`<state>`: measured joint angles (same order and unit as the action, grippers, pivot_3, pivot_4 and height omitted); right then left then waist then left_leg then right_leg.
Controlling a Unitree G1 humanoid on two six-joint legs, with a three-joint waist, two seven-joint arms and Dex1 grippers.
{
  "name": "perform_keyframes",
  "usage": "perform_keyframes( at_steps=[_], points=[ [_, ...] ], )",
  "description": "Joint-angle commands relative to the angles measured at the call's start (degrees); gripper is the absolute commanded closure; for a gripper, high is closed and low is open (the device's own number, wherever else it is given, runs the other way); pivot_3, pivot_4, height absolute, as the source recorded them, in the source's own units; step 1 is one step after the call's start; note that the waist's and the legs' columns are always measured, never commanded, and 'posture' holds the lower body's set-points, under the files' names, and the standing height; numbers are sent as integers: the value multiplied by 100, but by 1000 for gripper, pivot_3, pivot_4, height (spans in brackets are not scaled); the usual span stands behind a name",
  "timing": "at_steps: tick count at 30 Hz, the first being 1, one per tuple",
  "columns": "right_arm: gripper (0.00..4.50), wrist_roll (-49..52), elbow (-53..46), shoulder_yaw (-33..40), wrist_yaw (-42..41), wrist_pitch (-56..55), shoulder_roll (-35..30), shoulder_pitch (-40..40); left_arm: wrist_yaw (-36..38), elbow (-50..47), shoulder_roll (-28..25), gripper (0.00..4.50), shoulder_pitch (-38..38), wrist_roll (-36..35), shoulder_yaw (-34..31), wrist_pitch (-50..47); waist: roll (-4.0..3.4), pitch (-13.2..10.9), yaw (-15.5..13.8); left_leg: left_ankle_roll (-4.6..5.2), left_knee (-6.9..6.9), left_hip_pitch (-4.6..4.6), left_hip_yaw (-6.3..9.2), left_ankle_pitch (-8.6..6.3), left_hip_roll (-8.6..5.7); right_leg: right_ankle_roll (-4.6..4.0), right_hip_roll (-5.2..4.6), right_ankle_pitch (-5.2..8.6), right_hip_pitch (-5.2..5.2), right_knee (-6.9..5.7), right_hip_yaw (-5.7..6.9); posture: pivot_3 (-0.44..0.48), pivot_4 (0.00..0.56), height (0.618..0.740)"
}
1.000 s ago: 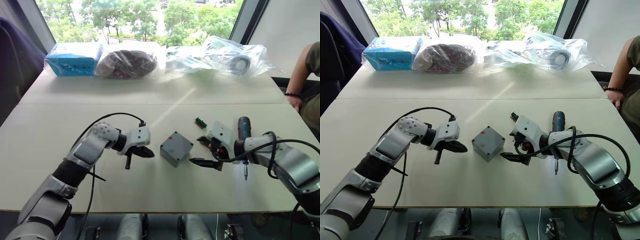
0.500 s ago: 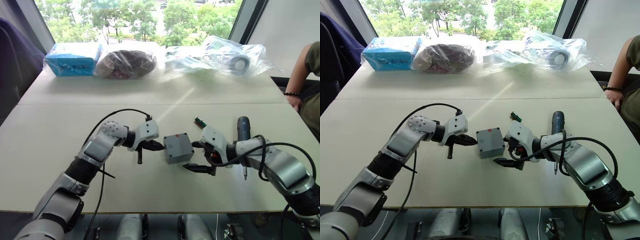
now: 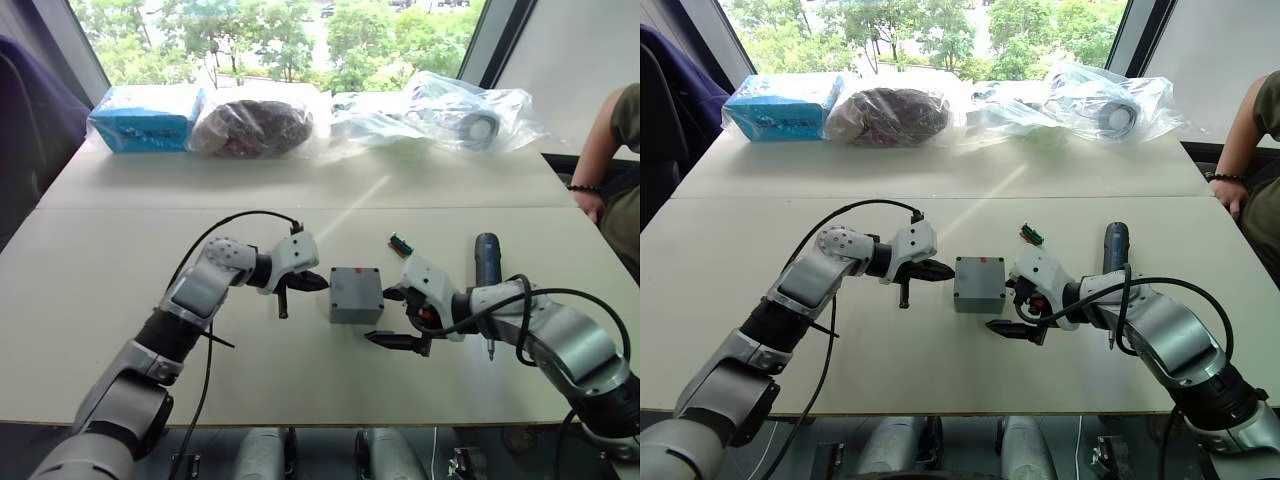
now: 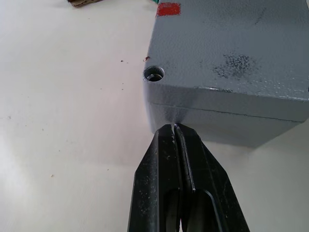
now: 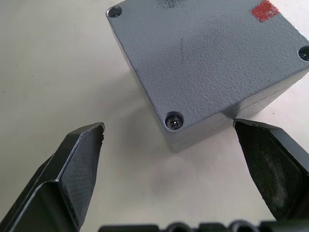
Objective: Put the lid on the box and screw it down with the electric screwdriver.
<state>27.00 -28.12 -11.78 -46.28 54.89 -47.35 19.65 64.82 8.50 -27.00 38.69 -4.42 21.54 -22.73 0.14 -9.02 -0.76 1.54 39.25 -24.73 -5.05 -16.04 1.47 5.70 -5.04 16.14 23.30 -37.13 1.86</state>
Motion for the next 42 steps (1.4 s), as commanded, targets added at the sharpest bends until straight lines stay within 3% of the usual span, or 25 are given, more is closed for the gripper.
perform_keyframes(
  at_steps=[1,6,8,12,15,18,24,42],
  points=[
    [46,-35,-294,231,36,-188,-48,64,7,-132,45,4500,161,-71,-126,132,0,0,-1,0,0,0,0,0,0,0,0,0,0,0,0,0,150,740],
    [46,513,-28,1277,-211,62,-334,418,285,-321,-342,4500,235,-180,-320,-16,2,-1,5,0,0,0,0,0,-1,0,-1,0,0,-1,0,0,150,740],
    [46,454,724,1640,-65,-261,-136,697,331,-308,-369,4500,359,-473,-599,-212,3,-2,8,0,0,1,0,0,3,0,2,0,1,-2,0,0,150,740],
    [46,-81,2004,1665,323,-1088,333,1059,270,-199,-205,4500,584,-917,-985,-584,5,-1,-12,0,0,5,-1,0,1,0,1,0,-6,0,1,0,150,740],
    [46,-901,2967,1141,410,-2137,510,1203,212,-201,-184,4500,634,-818,-920,-511,4,-1,9,-20,0,5,-5,12,-4,0,0,0,-6,2,-2,0,150,740],
    [634,-1108,3619,1050,450,-2543,784,1434,162,-308,-128,4500,641,-854,-929,-601,4,-1,30,-25,-2,5,-9,14,-4,1,1,0,-2,1,-4,0,150,740],
    [2752,-1275,4266,995,311,-2843,1070,1560,90,-545,-99,4500,600,-945,-962,-754,3,-1,18,-33,-3,5,-10,19,2,1,2,0,0,-1,-5,0,150,740],
    [2752,-1427,4734,1042,195,-3014,1373,1518,-29,-635,-30,4500,419,-946,-882,-757,3,-1,19,-34,-3,6,-10,20,1,1,2,0,-2,-2,-4,0,150,740]
  ],
)
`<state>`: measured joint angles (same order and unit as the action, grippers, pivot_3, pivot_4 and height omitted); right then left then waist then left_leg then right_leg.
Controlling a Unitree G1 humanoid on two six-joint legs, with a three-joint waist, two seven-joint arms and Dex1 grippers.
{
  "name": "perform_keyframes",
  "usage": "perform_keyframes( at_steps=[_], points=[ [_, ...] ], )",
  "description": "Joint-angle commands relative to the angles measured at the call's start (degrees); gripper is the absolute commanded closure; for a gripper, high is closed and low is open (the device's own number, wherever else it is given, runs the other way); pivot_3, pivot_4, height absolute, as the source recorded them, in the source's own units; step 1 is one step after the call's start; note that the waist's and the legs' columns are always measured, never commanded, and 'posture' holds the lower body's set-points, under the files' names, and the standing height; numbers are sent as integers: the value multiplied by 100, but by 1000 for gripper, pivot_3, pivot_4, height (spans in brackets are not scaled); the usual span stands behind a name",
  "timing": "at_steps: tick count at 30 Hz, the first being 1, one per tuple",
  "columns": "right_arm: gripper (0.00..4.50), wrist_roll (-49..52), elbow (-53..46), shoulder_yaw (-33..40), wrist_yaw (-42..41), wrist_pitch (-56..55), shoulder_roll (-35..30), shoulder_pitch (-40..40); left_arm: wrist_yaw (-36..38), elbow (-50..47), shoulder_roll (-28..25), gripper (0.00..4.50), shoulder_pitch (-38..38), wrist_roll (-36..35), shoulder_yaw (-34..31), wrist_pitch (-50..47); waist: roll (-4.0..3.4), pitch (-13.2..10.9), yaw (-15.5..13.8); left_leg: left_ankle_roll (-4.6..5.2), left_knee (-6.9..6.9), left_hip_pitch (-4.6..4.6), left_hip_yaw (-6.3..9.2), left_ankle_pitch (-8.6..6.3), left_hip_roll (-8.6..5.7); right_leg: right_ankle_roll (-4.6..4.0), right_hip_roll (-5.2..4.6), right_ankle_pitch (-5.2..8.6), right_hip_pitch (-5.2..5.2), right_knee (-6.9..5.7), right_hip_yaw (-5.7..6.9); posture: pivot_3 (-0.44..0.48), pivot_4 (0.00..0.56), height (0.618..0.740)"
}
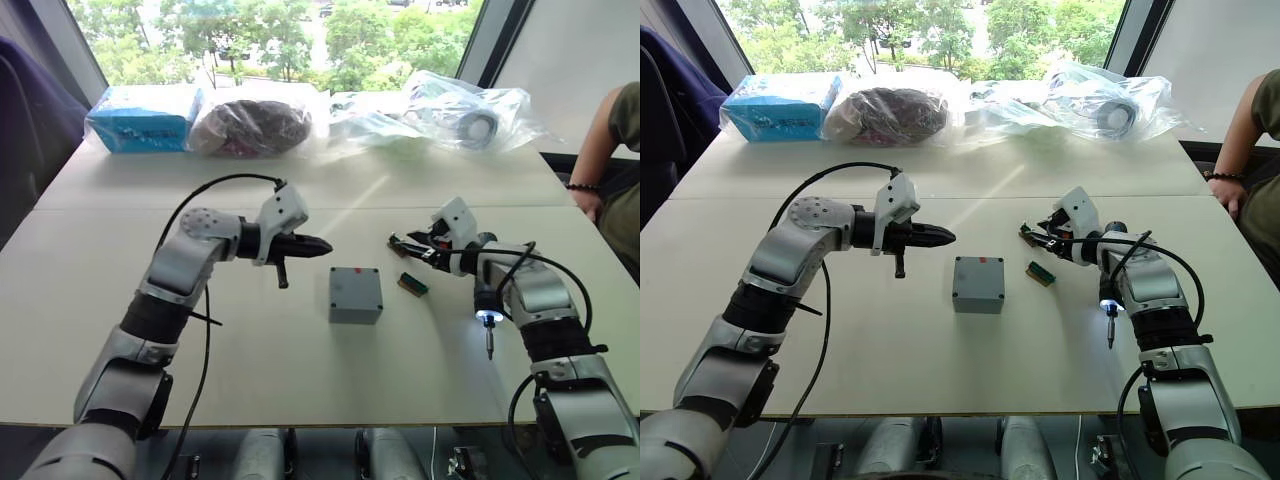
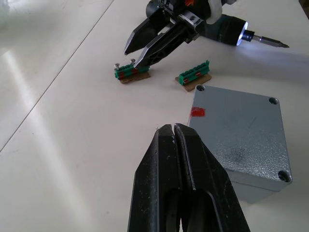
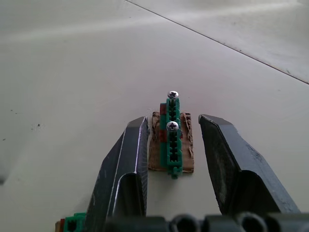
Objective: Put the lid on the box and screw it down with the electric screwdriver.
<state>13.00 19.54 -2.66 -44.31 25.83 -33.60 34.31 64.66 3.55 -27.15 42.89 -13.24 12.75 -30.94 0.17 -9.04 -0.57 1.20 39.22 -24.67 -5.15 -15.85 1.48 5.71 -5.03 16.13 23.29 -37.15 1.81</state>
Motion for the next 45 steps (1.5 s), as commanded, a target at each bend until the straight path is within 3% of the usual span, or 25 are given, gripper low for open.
perform_keyframes(
  at_steps=[1,4,7,16,25,29,36,45],
  points=[
    [2752,-33,-17,145,6,-116,6,52,-16,-150,-13,4500,-5,-67,-7,55,0,0,1,0,0,0,0,0,0,0,0,0,0,0,0,0,150,740],
    [3453,-24,29,181,-3,-142,31,57,-27,-135,-4,4500,-14,-61,-5,62,0,0,2,0,0,0,0,0,0,0,0,0,0,0,0,0,150,740],
    [4470,-18,51,191,-1,-145,58,56,-34,-115,-4,4500,-29,-44,4,80,0,0,4,0,0,0,0,0,0,0,0,0,0,0,0,0,150,740],
    [4470,20,-150,272,-62,-145,24,-27,-52,-124,-22,4500,-57,-45,1,58,0,0,0,0,0,0,0,0,0,0,0,0,0,0,0,0,150,740],
    [4470,437,-1020,748,-99,195,-62,-182,-13,-146,-42,4500,-104,-138,-58,-29,0,0,1,0,0,0,0,0,0,0,0,0,0,0,0,0,150,740],
    [4470,736,-1998,811,-231,589,-187,-408,139,-257,-159,4500,-142,-215,-91,-107,0,0,-8,0,0,0,1,0,0,0,0,0,0,0,0,0,150,740],
    [4470,1475,-4025,752,-244,1734,-428,-1198,777,-1011,-874,4500,-435,-630,-34,-561,0,0,-2,1,-3,0,3,-1,4,0,0,0,0,1,0,0,150,740],
    [4470,1584,-4356,600,72,1937,-321,-1521,640,-1061,-852,4500,-441,-692,1,-636,0,0,-11,19,0,4,6,-11,-1,-1,-1,0,-5,-3,1,0,150,740]
  ],
)
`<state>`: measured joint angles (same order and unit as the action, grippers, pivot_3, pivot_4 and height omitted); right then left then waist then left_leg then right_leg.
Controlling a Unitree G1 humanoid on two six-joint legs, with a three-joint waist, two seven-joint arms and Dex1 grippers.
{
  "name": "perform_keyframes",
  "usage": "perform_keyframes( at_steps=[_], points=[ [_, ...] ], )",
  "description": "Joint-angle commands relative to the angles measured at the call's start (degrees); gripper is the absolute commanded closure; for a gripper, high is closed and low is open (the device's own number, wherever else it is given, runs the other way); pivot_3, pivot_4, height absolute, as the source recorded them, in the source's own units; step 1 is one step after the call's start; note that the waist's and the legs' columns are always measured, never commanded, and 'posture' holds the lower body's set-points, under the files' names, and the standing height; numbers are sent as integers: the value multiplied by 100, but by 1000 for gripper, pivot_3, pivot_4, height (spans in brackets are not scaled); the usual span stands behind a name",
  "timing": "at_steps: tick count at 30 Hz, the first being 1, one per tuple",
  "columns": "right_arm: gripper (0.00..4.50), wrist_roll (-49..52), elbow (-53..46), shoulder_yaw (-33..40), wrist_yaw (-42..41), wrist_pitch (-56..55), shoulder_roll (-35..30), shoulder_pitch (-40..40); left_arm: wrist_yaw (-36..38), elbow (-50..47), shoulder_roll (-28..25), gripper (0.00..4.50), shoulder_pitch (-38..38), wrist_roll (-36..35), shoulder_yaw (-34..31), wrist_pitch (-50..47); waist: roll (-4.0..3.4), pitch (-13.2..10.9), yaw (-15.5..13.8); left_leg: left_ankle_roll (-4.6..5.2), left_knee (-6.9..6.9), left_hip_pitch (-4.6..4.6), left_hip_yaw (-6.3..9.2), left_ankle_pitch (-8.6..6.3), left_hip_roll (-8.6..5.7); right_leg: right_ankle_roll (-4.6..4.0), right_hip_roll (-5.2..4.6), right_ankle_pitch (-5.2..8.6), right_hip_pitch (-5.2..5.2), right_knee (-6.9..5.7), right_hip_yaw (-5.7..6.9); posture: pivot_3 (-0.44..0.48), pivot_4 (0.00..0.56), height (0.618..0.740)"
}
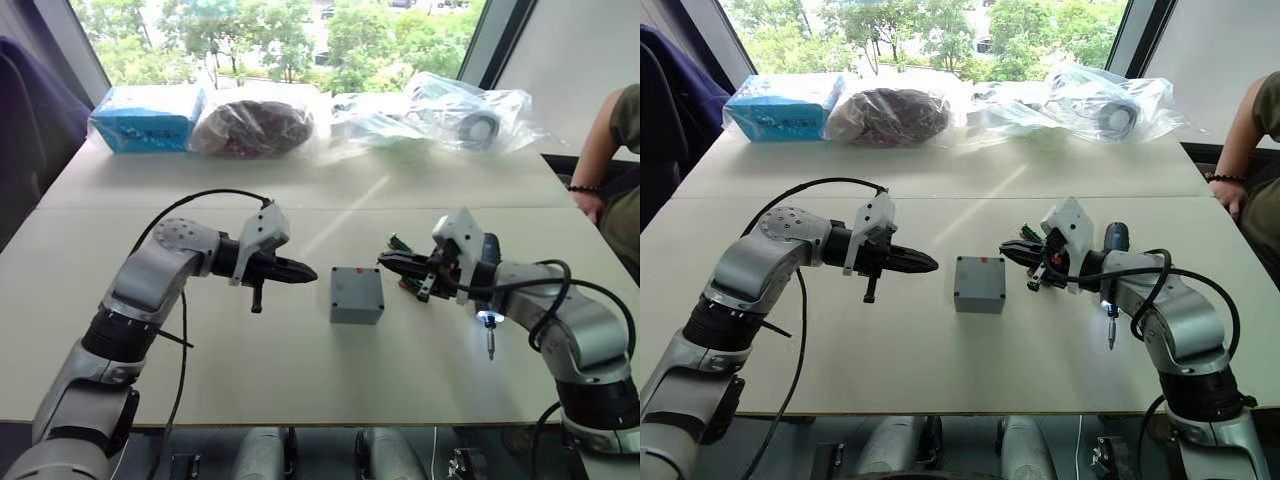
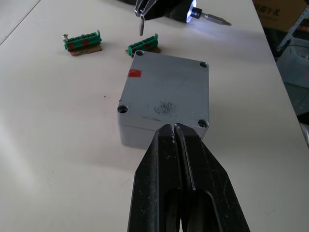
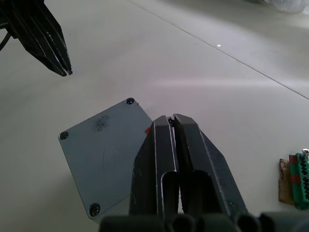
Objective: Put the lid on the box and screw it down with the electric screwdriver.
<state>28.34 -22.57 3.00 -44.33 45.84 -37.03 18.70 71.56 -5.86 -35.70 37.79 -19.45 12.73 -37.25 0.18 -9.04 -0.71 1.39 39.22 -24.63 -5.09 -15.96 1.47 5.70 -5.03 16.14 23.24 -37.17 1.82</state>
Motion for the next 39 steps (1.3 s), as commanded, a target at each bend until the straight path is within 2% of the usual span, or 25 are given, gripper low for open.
perform_keyframes(
  at_steps=[1,33,37,39],
  points=[
    [4470,28,-120,9,90,-86,17,42,-63,-114,11,4500,75,-67,9,-1,0,0,5,0,0,0,0,0,0,0,1,0,0,0,0,0,150,740],
    [4470,-274,217,-337,186,-274,-8,-10,-285,-46,98,4500,60,-19,57,111,0,0,0,-3,0,0,0,2,1,0,1,0,0,0,0,0,150,740],
    [3360,-249,255,-327,225,-241,29,21,-297,-31,105,4500,65,-27,56,114,0,0,0,-3,0,0,0,2,1,0,1,0,0,0,0,0,150,740],
    [2564,-238,261,-323,226,-231,24,32,-303,-28,104,4500,66,-34,58,113,0,0,0,-3,0,0,0,2,1,0,1,0,0,0,0,0,150,740]
  ],
)
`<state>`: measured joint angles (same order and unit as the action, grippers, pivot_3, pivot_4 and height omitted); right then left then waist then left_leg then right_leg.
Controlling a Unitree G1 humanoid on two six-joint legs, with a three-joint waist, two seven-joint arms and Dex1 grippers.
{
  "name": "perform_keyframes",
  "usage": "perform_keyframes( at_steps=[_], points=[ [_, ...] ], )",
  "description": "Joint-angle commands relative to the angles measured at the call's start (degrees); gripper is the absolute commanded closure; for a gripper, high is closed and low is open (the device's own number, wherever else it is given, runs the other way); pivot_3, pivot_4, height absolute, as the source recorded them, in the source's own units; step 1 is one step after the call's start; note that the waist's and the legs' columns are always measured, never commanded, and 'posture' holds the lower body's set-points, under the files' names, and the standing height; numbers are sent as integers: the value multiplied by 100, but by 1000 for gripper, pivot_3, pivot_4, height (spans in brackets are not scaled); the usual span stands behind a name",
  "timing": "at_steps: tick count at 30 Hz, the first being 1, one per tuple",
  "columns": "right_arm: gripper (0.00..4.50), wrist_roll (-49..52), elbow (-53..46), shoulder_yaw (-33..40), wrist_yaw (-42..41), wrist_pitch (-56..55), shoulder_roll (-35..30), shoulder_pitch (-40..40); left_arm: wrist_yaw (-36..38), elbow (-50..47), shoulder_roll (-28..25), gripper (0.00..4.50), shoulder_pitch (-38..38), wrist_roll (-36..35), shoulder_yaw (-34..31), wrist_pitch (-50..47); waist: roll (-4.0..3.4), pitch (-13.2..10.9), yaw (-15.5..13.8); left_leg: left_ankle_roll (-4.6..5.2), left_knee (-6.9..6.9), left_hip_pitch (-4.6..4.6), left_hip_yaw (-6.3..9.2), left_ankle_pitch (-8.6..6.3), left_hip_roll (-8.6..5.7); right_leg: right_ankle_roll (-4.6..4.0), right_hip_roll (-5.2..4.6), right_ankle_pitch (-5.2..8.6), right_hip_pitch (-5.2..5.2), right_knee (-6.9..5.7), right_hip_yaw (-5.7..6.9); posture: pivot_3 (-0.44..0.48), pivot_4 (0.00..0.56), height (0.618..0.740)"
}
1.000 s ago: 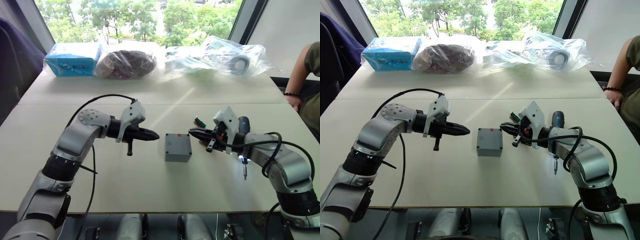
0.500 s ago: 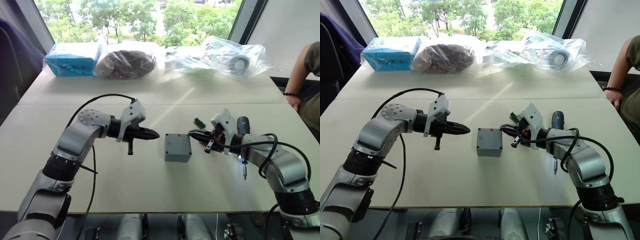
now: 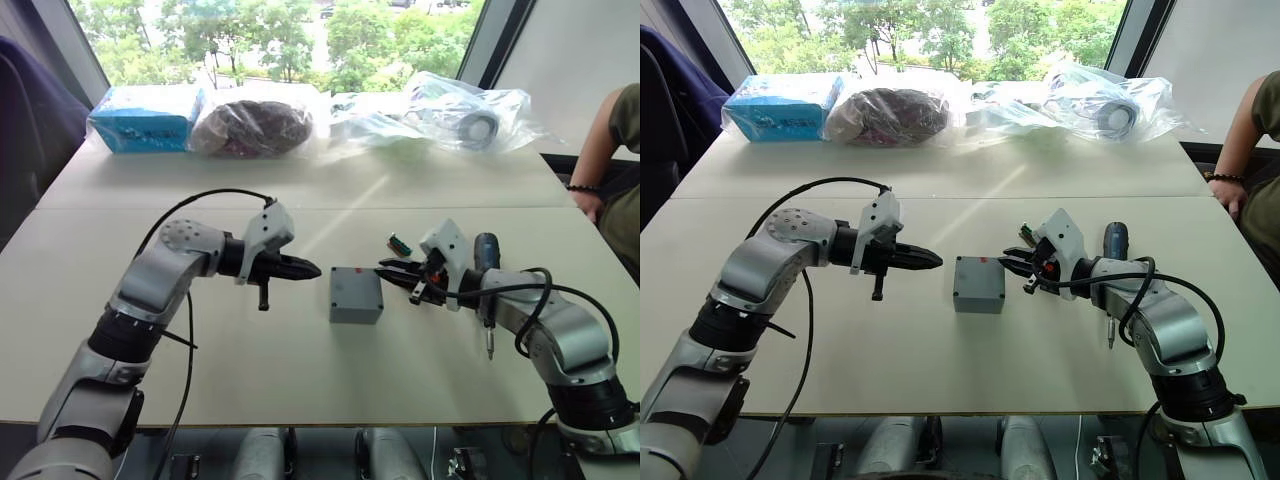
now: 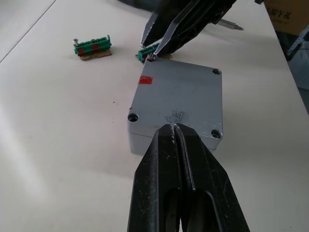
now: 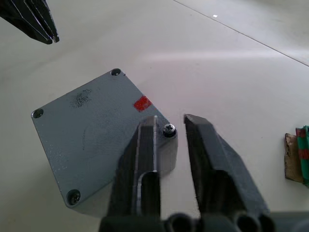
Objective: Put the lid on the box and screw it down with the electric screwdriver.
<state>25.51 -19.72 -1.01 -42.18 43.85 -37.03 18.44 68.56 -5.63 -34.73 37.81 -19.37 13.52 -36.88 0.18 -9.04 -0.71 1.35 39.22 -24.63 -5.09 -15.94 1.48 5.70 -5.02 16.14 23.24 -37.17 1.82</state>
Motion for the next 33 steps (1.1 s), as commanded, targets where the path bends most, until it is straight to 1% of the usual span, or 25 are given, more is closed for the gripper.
perform_keyframes(
  at_steps=[1,2,6,8,10,12,13,15,16,18,20,23,27,30,33],
  points=[
    [2042,53,-19,88,14,-26,17,68,-3,-51,5,4500,64,-48,-21,74,0,0,0,0,0,0,0,0,0,0,0,0,0,0,0,0,150,740],
    [1670,88,-26,135,28,3,15,94,2,-47,4,4500,67,-59,-23,72,0,0,0,0,0,0,0,0,0,0,0,0,0,0,0,0,150,740],
    [1670,369,-149,467,148,242,46,172,38,-35,36,4500,102,-186,-105,32,0,0,-2,0,0,0,0,0,0,0,0,0,0,0,0,0,150,740],
    [1670,531,-204,873,467,611,23,295,60,48,94,4500,243,-315,-215,19,0,0,-7,0,0,0,0,0,0,0,-1,0,0,0,0,0,150,740],
    [1670,707,-144,1391,873,1455,-181,570,153,165,138,4500,479,-389,-257,111,1,0,-11,-2,0,0,0,1,0,0,-2,0,-1,-1,0,0,150,740],
    [1184,819,-129,1686,1067,2020,-380,746,268,215,130,4500,617,-316,-155,293,1,0,-14,-4,1,-1,0,2,-2,0,-3,0,-1,-2,1,0,150,740],
    [980,908,-48,1885,1170,2594,-511,933,316,251,164,4500,698,-252,-88,431,1,0,-9,-4,0,0,0,2,-2,0,-3,0,-1,-1,1,0,150,740],
    [309,937,165,2228,1421,3691,-732,1343,389,294,258,4500,827,-196,1,632,0,0,0,-3,-2,0,-3,2,-1,0,-3,0,0,2,-1,0,150,740],
    [69,895,296,2370,1521,4220,-830,1558,428,289,301,4500,870,-184,42,713,0,0,2,-3,-3,0,-2,2,0,0,-3,0,0,2,0,0,150,740],
    [69,1376,956,2225,1559,4765,-1695,1544,569,87,364,4500,861,-138,224,919,0,0,4,-2,-3,0,-5,1,1,0,-3,0,3,0,-2,0,150,740],
    [69,2061,1441,1983,1523,4865,-2391,1353,645,-70,404,4500,824,-111,358,1042,-6,-3,-37,10,-10,-1,-5,-6,-5,-1,-7,1,5,1,-5,0,150,740],
    [69,2864,1966,1589,1714,4865,-2966,1293,639,-199,476,4500,784,-75,478,1112,-5,-3,15,18,-7,-5,-9,-10,-11,-1,-16,0,2,10,-7,0,150,740],
    [69,3682,2825,903,2150,4865,-3214,1558,598,-391,539,4500,664,-35,595,1174,-5,-2,77,31,-8,12,-14,-18,-4,-1,-11,0,-5,9,-14,0,150,740],
    [69,3879,3150,503,2346,4865,-3260,1786,547,-513,547,4500,614,-18,624,1163,-5,-3,106,31,-9,10,-13,-18,0,-1,-6,1,0,8,-15,0,150,740],
    [69,3824,3602,61,2495,4865,-3050,2187,475,-667,488,4500,481,-48,568,1077,-5,-3,122,31,-10,8,-14,-18,0,-1,-6,1,1,10,-15,0,150,740]
  ],
)
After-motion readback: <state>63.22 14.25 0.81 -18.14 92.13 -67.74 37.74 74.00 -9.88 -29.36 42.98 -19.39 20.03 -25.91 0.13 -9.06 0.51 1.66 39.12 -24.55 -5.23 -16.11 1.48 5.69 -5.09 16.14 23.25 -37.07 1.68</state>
